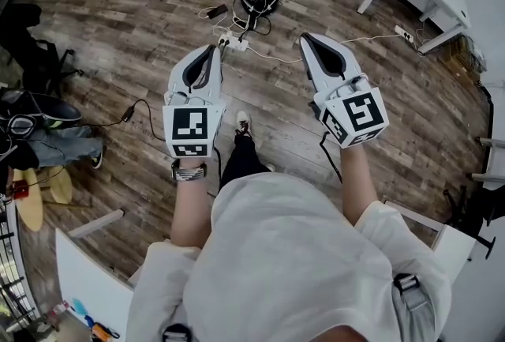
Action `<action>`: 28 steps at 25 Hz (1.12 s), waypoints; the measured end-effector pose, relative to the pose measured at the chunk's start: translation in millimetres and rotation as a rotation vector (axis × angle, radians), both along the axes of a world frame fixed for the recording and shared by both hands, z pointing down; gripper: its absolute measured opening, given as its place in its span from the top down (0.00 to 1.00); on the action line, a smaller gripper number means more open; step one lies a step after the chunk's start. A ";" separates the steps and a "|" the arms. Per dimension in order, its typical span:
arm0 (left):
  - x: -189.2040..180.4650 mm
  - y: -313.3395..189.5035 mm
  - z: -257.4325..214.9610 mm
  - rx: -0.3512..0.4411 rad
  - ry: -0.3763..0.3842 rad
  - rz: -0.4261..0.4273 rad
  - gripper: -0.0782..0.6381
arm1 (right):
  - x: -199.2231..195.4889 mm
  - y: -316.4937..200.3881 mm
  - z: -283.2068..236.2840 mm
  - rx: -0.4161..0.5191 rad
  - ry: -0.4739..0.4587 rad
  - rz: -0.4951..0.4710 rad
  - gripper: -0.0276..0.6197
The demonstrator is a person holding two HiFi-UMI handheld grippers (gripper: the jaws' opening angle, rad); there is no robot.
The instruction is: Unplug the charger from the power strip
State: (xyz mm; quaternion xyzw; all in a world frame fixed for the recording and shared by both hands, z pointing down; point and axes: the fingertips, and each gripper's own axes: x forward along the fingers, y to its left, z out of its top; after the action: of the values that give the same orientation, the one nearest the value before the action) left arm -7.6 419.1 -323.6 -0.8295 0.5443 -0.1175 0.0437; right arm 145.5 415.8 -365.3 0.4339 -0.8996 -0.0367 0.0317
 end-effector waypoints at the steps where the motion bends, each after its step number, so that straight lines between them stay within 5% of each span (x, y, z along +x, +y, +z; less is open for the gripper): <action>1: -1.6 -7.7 2.8 -0.004 0.001 0.000 0.88 | -0.9 -7.1 1.9 -0.003 -0.001 0.000 0.96; 17: -40.6 -163.3 37.3 -0.082 0.006 0.014 0.88 | -34.2 -166.4 24.0 -0.057 0.006 0.033 0.95; 28: -84.1 -224.7 71.7 -0.156 0.015 0.029 0.88 | -77.3 -238.3 51.3 -0.128 0.009 0.053 0.95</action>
State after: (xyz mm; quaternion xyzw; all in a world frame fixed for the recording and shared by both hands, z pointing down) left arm -91.7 194.3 -251.9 -0.8391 0.5215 -0.1526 -0.0237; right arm 68.1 177.6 -314.0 0.4546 -0.8881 0.0196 0.0644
